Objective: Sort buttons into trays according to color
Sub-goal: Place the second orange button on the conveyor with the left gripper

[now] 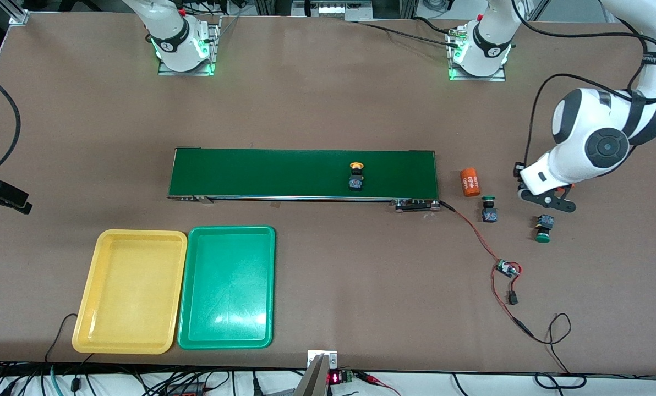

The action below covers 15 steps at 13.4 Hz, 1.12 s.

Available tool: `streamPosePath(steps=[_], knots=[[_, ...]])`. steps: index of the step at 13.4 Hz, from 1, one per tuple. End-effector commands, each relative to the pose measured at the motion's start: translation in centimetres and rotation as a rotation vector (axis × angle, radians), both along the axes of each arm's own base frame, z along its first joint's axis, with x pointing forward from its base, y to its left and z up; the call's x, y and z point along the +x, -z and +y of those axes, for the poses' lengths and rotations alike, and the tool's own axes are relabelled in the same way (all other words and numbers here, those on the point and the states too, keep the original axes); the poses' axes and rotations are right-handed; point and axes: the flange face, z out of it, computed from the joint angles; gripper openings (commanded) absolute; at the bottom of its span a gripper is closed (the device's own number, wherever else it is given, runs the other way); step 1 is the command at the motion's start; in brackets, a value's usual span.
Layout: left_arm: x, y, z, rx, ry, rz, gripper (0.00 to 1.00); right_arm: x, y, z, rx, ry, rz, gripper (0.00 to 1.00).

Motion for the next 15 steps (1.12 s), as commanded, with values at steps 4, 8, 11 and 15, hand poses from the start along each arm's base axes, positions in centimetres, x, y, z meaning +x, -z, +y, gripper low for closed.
streamPosePath(steps=[4, 8, 11, 15], knots=[[-0.7, -0.2, -12.3, -0.048, -0.132, 0.017, 0.0, 0.5, 0.1, 1.3, 0.034, -0.013, -0.009, 1.0], [-0.4, 1.1, -19.1, -0.061, -0.246, 0.034, 0.0, -0.7, 0.1, 1.9, 0.051, -0.024, 0.066, 1.0], [-0.5, 2.9, -21.0, -0.109, -0.342, 0.057, 0.0, -0.9, -0.7, 3.7, 0.053, -0.053, 0.062, 1.0], [-0.8, 5.3, -21.9, -0.114, -0.369, 0.076, 0.0, -1.0, -0.8, 5.8, 0.052, -0.084, 0.082, 1.0]])
